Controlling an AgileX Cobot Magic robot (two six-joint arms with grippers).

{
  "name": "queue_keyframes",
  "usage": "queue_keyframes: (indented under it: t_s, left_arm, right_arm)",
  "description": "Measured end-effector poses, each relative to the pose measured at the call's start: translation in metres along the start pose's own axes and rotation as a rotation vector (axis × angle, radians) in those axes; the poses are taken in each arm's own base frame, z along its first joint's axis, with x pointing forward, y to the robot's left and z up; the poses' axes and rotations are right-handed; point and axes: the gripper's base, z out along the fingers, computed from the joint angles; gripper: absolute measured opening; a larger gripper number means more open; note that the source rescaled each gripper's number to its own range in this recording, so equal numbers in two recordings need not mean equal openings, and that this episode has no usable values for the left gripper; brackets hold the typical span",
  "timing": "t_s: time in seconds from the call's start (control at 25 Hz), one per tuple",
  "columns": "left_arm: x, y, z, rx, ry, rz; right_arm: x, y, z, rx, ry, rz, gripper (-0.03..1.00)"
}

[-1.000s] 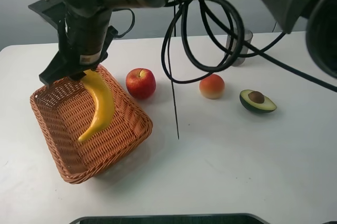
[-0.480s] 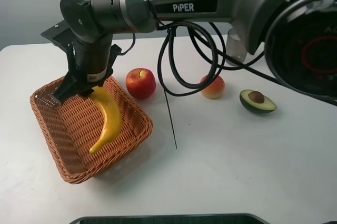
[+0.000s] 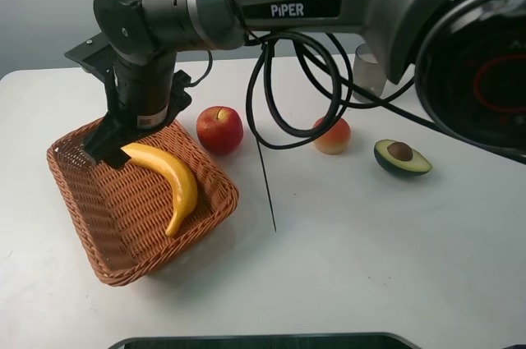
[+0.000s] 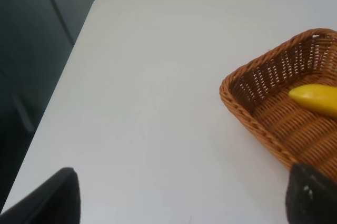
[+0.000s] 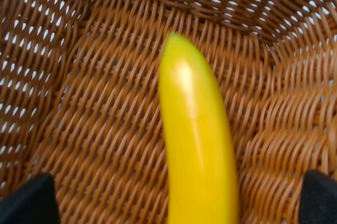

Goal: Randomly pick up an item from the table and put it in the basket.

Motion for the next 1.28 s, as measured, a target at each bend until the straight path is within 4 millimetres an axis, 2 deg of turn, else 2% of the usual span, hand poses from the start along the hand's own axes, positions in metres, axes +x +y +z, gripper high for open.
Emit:
queue_keyframes:
  t_s: [0.16, 0.32, 0.56, 0.68, 1.0, 1.28]
  left_arm:
    - [0.000, 0.000, 0.000, 0.000, 0.000, 0.000]
    - [0.000, 0.000, 0.000, 0.000, 0.000, 0.000]
    - [0.000, 0.000, 0.000, 0.000, 0.000, 0.000]
    - [0.000, 0.000, 0.000, 0.000, 0.000, 0.000]
    - [0.000, 0.000, 0.000, 0.000, 0.000, 0.000]
    - [0.000, 0.000, 0.000, 0.000, 0.000, 0.000]
  right_arm:
    - [-0.002, 0.002, -0.014, -0.013, -0.001, 0.009, 1.00]
    - [-0.002, -0.009, -0.033, -0.013, 0.030, 0.037, 1.00]
    - [0.012, -0.056, -0.058, 0.019, 0.133, 0.144, 1.00]
    - [0.029, -0.081, -0.072, 0.041, 0.158, 0.230, 1.00]
    - [0.107, -0.144, -0.120, 0.110, 0.200, 0.498, 1.00]
    - [0.194, -0.178, -0.172, 0.181, 0.163, 0.742, 1.00]
